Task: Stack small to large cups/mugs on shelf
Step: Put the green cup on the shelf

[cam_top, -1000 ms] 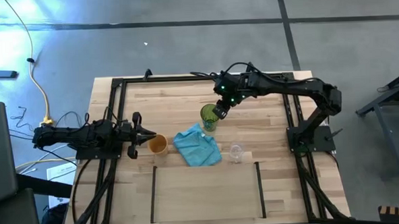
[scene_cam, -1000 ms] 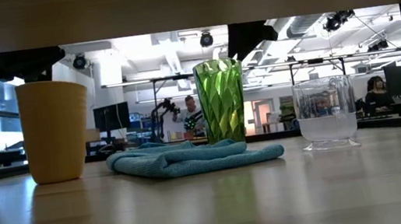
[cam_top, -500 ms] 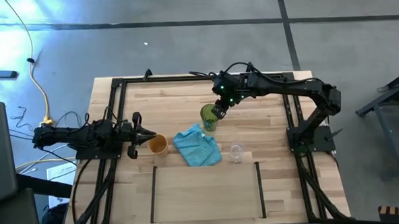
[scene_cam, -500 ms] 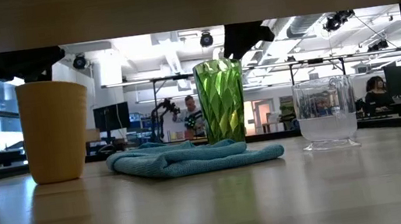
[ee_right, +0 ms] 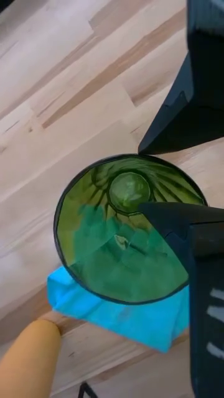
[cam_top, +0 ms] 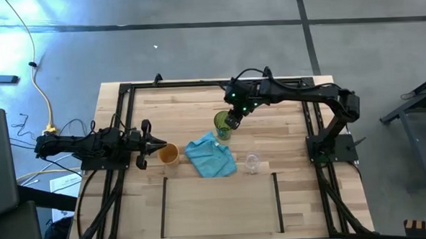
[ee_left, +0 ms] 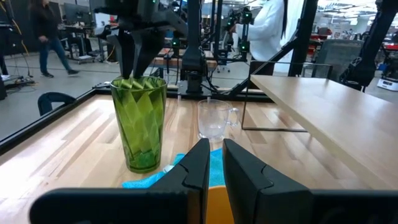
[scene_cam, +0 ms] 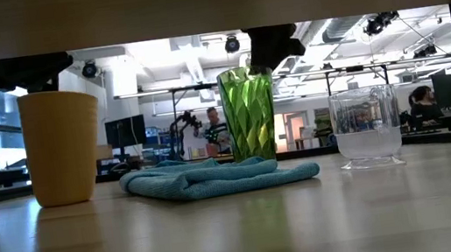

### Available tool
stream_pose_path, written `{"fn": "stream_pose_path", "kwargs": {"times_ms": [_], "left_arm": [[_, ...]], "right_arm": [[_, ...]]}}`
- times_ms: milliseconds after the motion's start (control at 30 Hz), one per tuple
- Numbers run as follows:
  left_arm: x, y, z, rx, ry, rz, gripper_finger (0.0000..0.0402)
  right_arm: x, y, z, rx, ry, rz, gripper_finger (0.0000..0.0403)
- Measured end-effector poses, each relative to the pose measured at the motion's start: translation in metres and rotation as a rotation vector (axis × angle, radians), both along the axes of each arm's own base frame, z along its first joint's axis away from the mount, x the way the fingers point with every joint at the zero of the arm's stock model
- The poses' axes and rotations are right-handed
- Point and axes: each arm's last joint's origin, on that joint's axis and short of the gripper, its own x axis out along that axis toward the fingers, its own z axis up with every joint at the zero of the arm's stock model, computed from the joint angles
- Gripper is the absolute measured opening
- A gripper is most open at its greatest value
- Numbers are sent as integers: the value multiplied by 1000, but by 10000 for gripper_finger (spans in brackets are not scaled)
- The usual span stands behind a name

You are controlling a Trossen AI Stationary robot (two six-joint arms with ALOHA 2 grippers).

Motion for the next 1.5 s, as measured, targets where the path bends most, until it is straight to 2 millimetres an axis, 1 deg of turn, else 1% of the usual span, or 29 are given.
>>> {"fn": "stream_pose_path", "kwargs": {"times_ms": [167, 400, 933, 1167, 1333, 1500], "left_arm": [[0, 0, 0, 0, 0, 0, 35], [0, 0, -1, 0, 15, 0, 35], [0, 0, -1, 0, 15, 0, 35], [0, 0, -1, 0, 15, 0, 35], [0, 0, -1, 0, 15, 0, 35], [0, 0, -1, 0, 15, 0, 35]], "right_arm": [[3, -1, -6, 8, 20, 1, 126], [3, -1, -6, 1, 23, -3, 119], [1, -6, -7, -28, 41, -36, 6], [1, -6, -7, -23, 39, -52, 3], [-1, -5, -5, -13, 35, -31, 1], [-10, -3, 10, -26, -1, -27, 1]]}}
